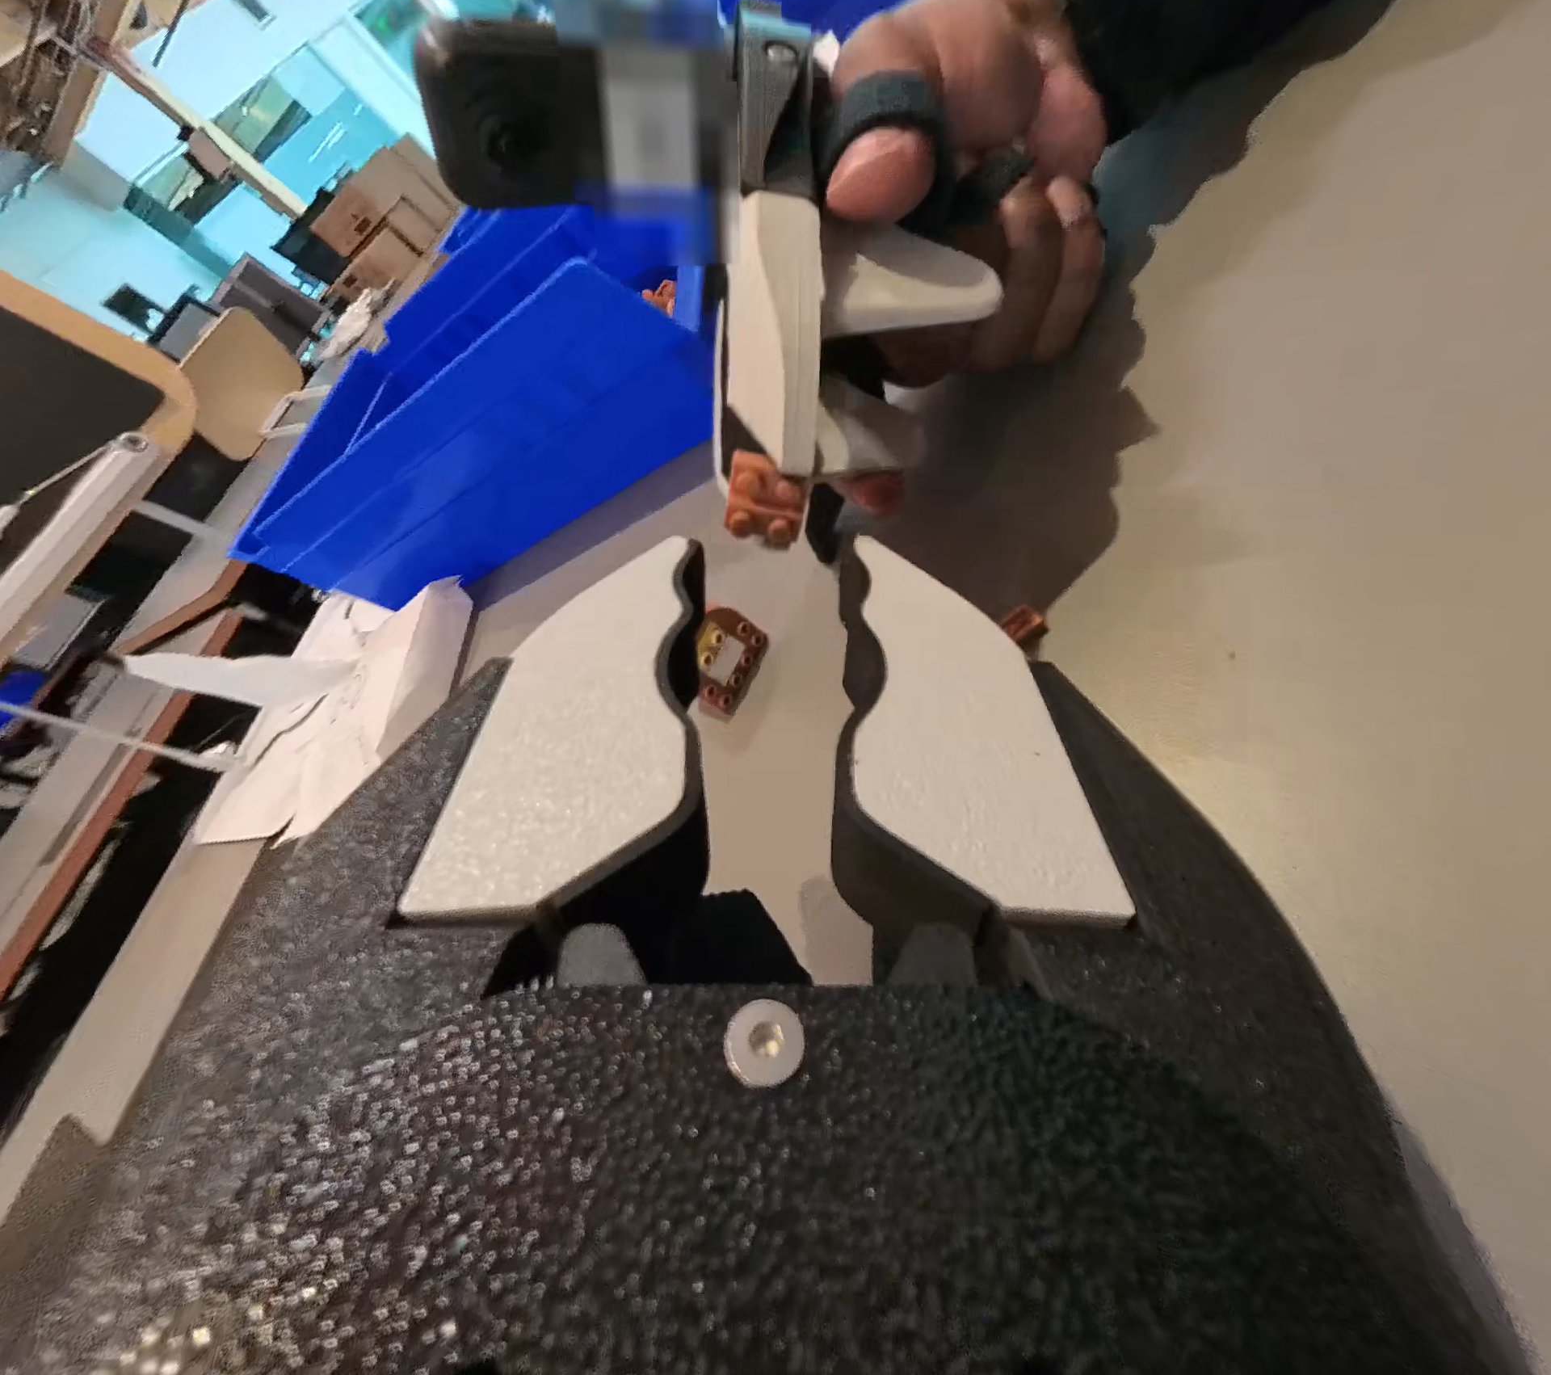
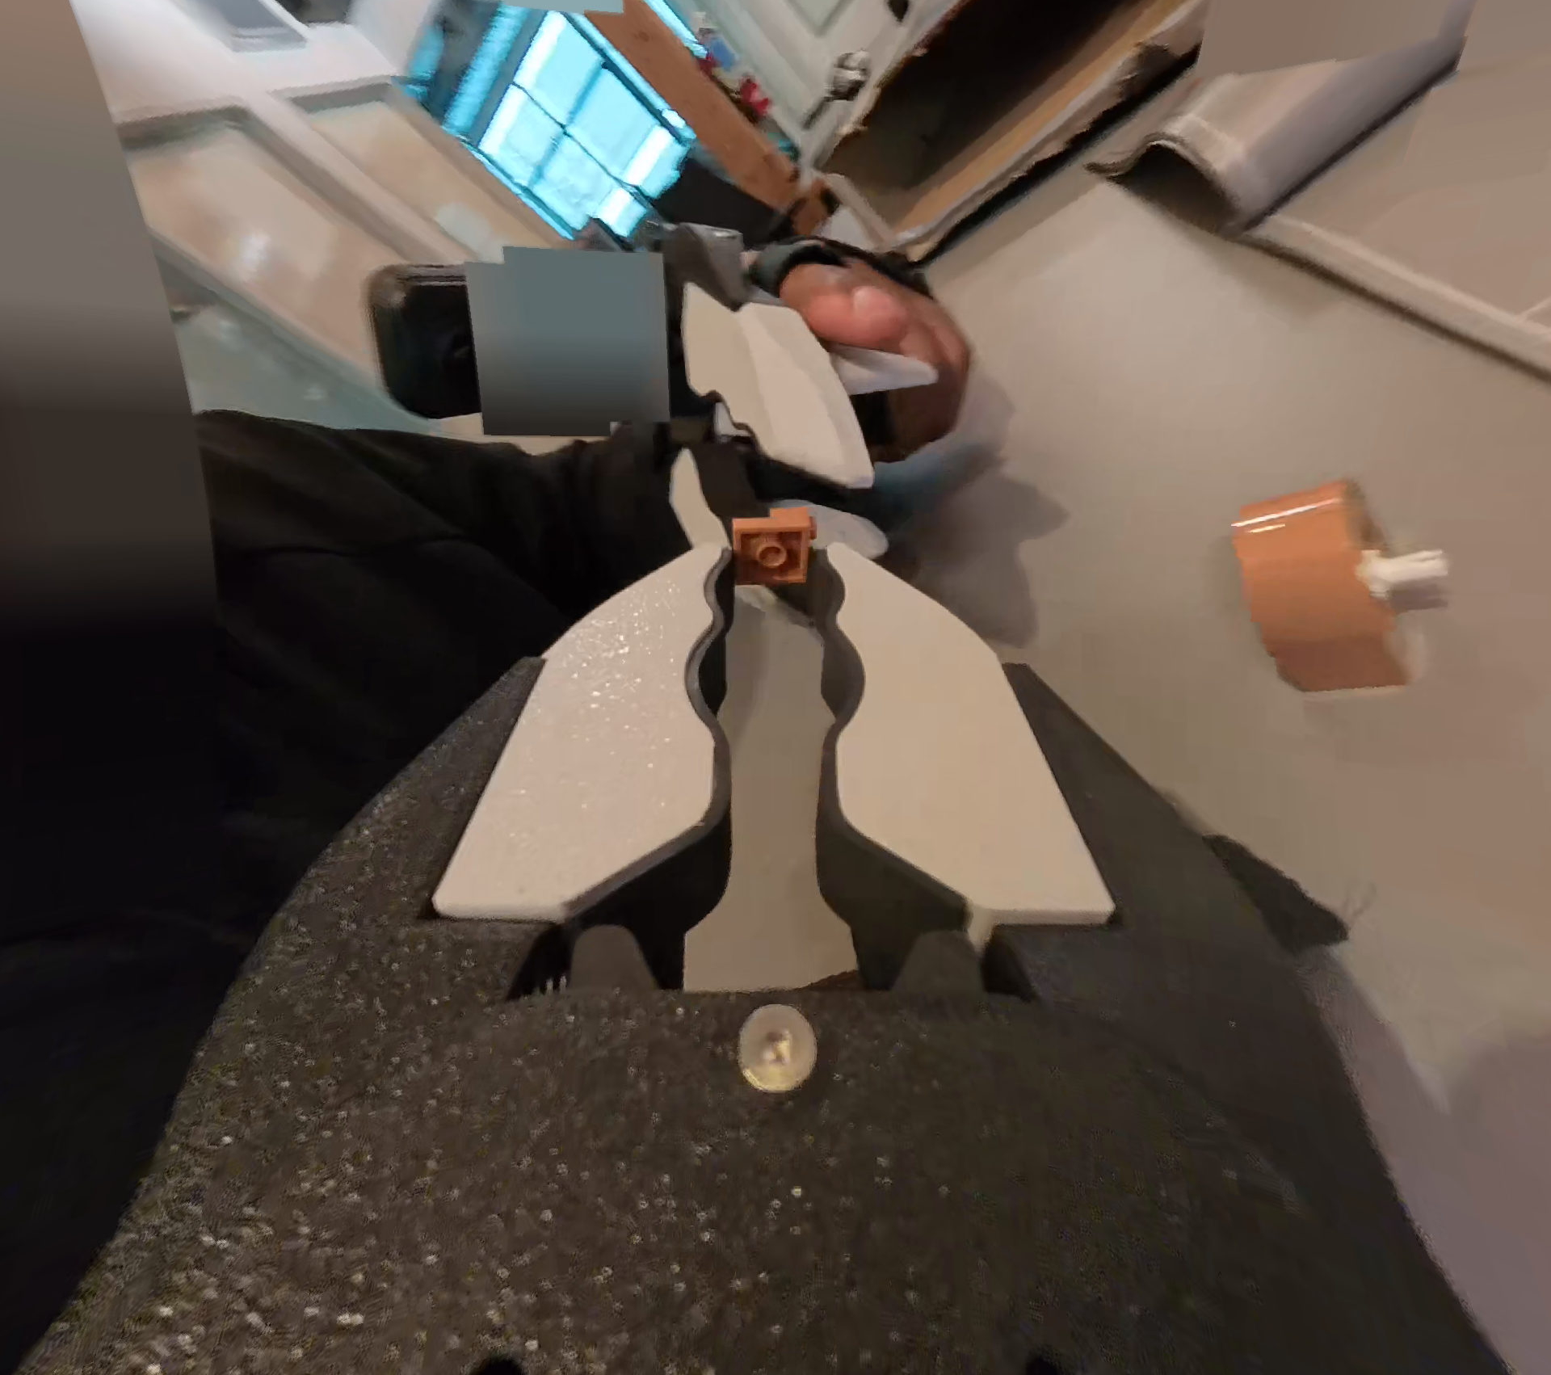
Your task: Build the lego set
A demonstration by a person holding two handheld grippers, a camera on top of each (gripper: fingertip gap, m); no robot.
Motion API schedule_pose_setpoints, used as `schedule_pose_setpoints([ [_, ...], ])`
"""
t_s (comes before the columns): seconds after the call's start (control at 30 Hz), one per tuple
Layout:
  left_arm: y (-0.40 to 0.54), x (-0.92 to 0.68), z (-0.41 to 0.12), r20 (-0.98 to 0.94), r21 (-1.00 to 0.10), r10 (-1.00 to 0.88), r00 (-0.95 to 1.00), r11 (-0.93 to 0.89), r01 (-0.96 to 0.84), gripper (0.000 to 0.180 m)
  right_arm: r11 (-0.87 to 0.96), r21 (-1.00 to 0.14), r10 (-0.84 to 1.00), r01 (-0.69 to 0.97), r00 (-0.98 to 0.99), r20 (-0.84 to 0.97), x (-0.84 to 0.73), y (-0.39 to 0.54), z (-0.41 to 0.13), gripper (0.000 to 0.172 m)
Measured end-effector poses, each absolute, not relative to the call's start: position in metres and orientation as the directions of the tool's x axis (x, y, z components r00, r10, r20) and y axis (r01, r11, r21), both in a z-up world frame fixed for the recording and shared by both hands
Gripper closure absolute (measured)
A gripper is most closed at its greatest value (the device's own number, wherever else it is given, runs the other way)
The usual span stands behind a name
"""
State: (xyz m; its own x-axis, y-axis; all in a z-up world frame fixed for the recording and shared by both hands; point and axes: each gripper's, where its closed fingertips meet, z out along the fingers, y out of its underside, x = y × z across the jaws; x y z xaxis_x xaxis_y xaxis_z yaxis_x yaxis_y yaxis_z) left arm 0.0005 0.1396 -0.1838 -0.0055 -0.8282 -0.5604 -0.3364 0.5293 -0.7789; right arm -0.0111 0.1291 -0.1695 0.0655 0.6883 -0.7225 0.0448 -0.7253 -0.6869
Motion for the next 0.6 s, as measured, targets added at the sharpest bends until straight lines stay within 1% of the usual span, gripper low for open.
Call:
schedule_pose_setpoints([
  [0.07, 0.133, 0.000, -0.176, -0.524, -0.820, -0.851, -0.018, 0.511, -0.257, 0.150, -0.754, -0.657, 0.657, 0.030, -0.011, -0.754, -0.011, 0.125, -0.163, 0.154],
  [0.13, 0.127, 0.001, -0.170, -0.512, -0.838, -0.859, -0.027, 0.506, -0.204, 0.151, -0.766, -0.641, 0.639, 0.036, -0.061, -0.767, -0.013, 0.119, -0.159, 0.154],
  [0.2, 0.123, 0.002, -0.168, -0.541, -0.824, -0.841, -0.034, 0.537, -0.182, 0.154, -0.768, -0.639, 0.635, 0.044, -0.080, -0.768, -0.015, 0.115, -0.158, 0.154],
  [0.27, 0.119, 0.003, -0.167, -0.574, -0.804, -0.818, -0.038, 0.572, -0.166, 0.162, -0.765, -0.642, 0.636, 0.058, -0.095, -0.766, -0.017, 0.110, -0.158, 0.154],
  [0.33, 0.119, 0.003, -0.166, -0.591, -0.791, -0.806, -0.034, 0.587, -0.172, 0.163, -0.758, -0.649, 0.643, 0.061, -0.091, -0.760, -0.018, 0.110, -0.158, 0.154],
  [0.4, 0.122, 0.002, -0.169, -0.589, -0.784, -0.807, -0.039, 0.583, -0.213, 0.164, -0.755, -0.653, 0.651, 0.056, -0.056, -0.757, -0.019, 0.113, -0.161, 0.154],
  [0.47, 0.130, 0.001, -0.175, -0.578, -0.777, -0.815, -0.034, 0.562, -0.283, 0.164, -0.728, -0.683, 0.685, 0.051, 0.026, -0.728, -0.017, 0.121, -0.167, 0.154],
  [0.57, 0.151, -0.005, -0.186, -0.614, -0.716, -0.789, 0.012, 0.550, -0.431, 0.164, -0.662, -0.746, 0.742, 0.074, 0.208, -0.637, -0.010, 0.138, -0.181, 0.154],
  [0.6, 0.155, -0.006, -0.189, -0.630, -0.689, -0.777, 0.014, 0.551, -0.471, 0.164, -0.651, -0.755, 0.747, 0.079, 0.242, -0.619, -0.009, 0.141, -0.183, 0.154],
])
